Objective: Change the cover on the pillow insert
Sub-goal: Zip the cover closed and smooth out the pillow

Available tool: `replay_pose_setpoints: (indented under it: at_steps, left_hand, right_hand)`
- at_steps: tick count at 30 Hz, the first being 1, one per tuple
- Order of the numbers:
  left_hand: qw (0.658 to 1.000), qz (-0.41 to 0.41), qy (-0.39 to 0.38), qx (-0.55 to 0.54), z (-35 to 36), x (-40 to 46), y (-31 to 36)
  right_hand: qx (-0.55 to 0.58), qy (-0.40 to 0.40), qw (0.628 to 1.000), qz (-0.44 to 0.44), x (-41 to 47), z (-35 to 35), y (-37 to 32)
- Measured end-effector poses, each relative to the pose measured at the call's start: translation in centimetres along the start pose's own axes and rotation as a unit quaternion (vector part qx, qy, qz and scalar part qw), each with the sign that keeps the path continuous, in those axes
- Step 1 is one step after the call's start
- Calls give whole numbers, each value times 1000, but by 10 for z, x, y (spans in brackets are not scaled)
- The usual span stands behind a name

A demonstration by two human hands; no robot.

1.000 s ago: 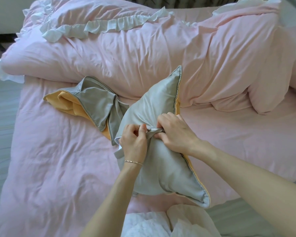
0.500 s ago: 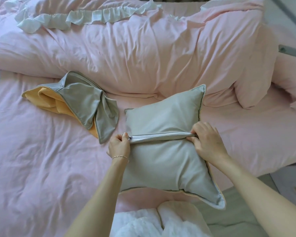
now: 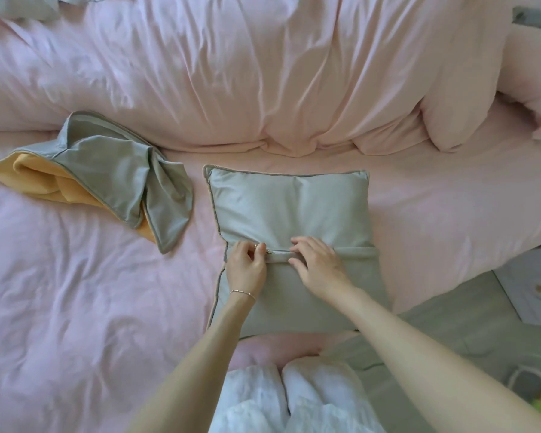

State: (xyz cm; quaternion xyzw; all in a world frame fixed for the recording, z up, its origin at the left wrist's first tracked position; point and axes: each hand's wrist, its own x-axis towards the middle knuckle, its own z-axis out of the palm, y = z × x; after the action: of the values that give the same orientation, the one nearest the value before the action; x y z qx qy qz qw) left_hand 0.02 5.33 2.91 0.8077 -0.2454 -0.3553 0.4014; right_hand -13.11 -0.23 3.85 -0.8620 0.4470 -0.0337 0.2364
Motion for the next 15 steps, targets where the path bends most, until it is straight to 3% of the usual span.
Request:
replay_pose_setpoints:
  at_steps: [5,7,10,13,15]
  left_hand:
    - [985,-159,58,-27,-26,32,-37]
    - [987,-154,35,-14,-31,42,-44]
    - [994,-110,-16,15,-26,49,-49]
    - [991,-119,-54,2,-22,36,-43]
    - [994,-89,-49,38,-24,21,-36]
  right_hand:
    - [-14,56,998,-38,-10,11,14]
    - [-36,90,994,-45,-19,17,13]
    - [-41,126,989,63,-26,20,15]
    - [73,154,971,166,-24,17,24]
    - [134,190,961,153,-8,6,27]
